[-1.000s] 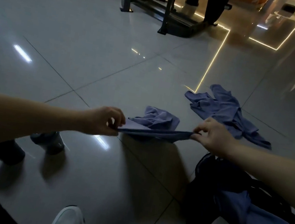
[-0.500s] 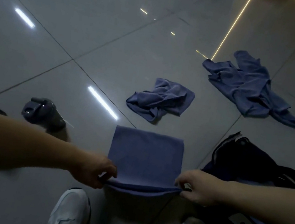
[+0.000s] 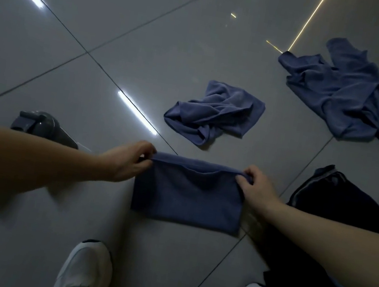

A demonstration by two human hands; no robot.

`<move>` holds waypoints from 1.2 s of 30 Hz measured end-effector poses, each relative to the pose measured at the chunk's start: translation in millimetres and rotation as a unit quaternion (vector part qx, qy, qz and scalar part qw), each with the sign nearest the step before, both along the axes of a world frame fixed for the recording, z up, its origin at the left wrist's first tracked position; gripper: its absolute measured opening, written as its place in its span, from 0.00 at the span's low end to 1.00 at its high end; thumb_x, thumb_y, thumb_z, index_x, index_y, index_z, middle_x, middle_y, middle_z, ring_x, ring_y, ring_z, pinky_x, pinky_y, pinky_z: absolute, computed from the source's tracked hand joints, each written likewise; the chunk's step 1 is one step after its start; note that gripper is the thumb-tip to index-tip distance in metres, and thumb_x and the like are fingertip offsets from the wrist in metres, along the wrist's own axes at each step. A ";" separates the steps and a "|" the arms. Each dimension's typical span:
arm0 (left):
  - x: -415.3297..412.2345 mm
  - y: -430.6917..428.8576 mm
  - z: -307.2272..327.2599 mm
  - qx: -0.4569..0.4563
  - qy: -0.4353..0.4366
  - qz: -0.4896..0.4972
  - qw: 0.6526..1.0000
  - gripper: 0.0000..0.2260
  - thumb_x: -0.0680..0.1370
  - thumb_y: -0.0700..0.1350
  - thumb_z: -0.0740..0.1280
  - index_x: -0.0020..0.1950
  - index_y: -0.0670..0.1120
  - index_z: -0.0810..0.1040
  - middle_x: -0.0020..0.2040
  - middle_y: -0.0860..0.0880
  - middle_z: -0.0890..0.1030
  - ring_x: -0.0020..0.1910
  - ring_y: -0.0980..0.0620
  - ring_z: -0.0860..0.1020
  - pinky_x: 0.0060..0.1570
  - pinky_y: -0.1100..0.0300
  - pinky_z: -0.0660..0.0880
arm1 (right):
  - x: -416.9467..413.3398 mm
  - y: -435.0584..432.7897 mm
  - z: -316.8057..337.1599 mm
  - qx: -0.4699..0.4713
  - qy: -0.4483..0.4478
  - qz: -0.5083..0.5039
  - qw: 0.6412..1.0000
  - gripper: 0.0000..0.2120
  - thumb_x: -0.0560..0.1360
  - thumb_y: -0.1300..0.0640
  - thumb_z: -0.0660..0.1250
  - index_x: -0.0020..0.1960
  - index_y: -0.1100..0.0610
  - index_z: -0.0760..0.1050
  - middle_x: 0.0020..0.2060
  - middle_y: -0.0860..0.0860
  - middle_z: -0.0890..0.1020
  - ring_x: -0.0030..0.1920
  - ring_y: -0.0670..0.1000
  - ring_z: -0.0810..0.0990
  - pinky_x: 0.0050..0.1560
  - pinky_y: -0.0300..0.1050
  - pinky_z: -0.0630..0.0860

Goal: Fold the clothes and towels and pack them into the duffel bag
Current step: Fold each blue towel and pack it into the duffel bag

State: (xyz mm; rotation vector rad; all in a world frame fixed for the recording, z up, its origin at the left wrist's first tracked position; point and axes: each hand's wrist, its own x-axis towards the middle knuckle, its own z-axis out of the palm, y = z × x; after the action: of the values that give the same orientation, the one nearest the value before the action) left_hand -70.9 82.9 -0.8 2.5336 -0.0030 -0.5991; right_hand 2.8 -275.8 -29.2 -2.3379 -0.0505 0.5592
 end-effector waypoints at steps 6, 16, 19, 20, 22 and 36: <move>14.9 -3.1 -30.9 -0.005 -0.035 0.059 0.998 0.06 0.81 0.51 0.63 0.54 0.51 0.74 0.49 0.51 0.78 0.45 0.50 0.77 0.50 0.48 0.78 | 11.2 11.3 -10.9 -0.016 0.011 -0.041 0.999 0.07 0.81 0.54 0.66 0.47 0.56 0.72 0.40 0.50 0.76 0.43 0.52 0.74 0.42 0.43 0.65; 29.7 -20.6 -64.6 -0.018 -0.031 0.212 0.977 0.03 0.81 0.44 0.64 0.51 0.45 0.75 0.50 0.45 0.78 0.48 0.42 0.78 0.49 0.51 0.75 | 11.8 25.4 -22.4 -0.038 0.017 -0.194 0.980 0.13 0.80 0.55 0.66 0.63 0.58 0.71 0.55 0.54 0.77 0.56 0.57 0.76 0.53 0.47 0.70; 23.9 -34.1 -64.2 0.051 -0.112 0.226 0.966 0.07 0.81 0.41 0.62 0.57 0.44 0.77 0.60 0.44 0.75 0.55 0.41 0.75 0.56 0.48 0.72 | -10.0 24.9 -19.4 -0.150 -0.113 0.022 0.982 0.24 0.79 0.54 0.64 0.73 0.61 0.66 0.69 0.59 0.69 0.69 0.61 0.66 0.70 0.54 0.64; 19.9 -41.0 -61.1 0.092 -0.150 0.217 0.960 0.09 0.80 0.41 0.62 0.59 0.44 0.77 0.63 0.44 0.74 0.59 0.41 0.73 0.59 0.47 0.69 | -22.1 25.1 -21.3 -0.173 -0.149 0.107 0.968 0.28 0.78 0.52 0.62 0.75 0.61 0.63 0.73 0.60 0.66 0.72 0.62 0.63 0.73 0.56 0.61; 7.5 -59.4 -51.9 0.114 -0.171 0.183 0.961 0.14 0.80 0.42 0.63 0.65 0.45 0.75 0.70 0.45 0.69 0.66 0.42 0.67 0.65 0.47 0.63 | -48.0 23.2 -28.6 -0.204 -0.199 0.233 0.930 0.34 0.77 0.47 0.61 0.78 0.60 0.61 0.77 0.60 0.61 0.77 0.63 0.59 0.75 0.59 0.60; -56.8 -80.2 -107.6 0.189 -0.107 -0.014 0.976 0.35 0.80 0.67 0.44 0.82 0.49 0.41 0.81 0.48 0.39 0.78 0.54 0.31 0.77 0.53 0.34 | -80.3 -18.4 -54.7 -0.254 -0.068 0.464 0.846 0.46 0.71 0.28 0.41 0.77 0.52 0.26 0.75 0.52 0.25 0.75 0.50 0.23 0.76 0.50 0.30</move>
State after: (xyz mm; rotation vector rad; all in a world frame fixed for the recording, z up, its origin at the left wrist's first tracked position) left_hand -127.6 2.7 -108.4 2.9625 -0.0004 -0.3596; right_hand -77.5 -294.2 -83.9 -2.7640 -1.2996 0.9412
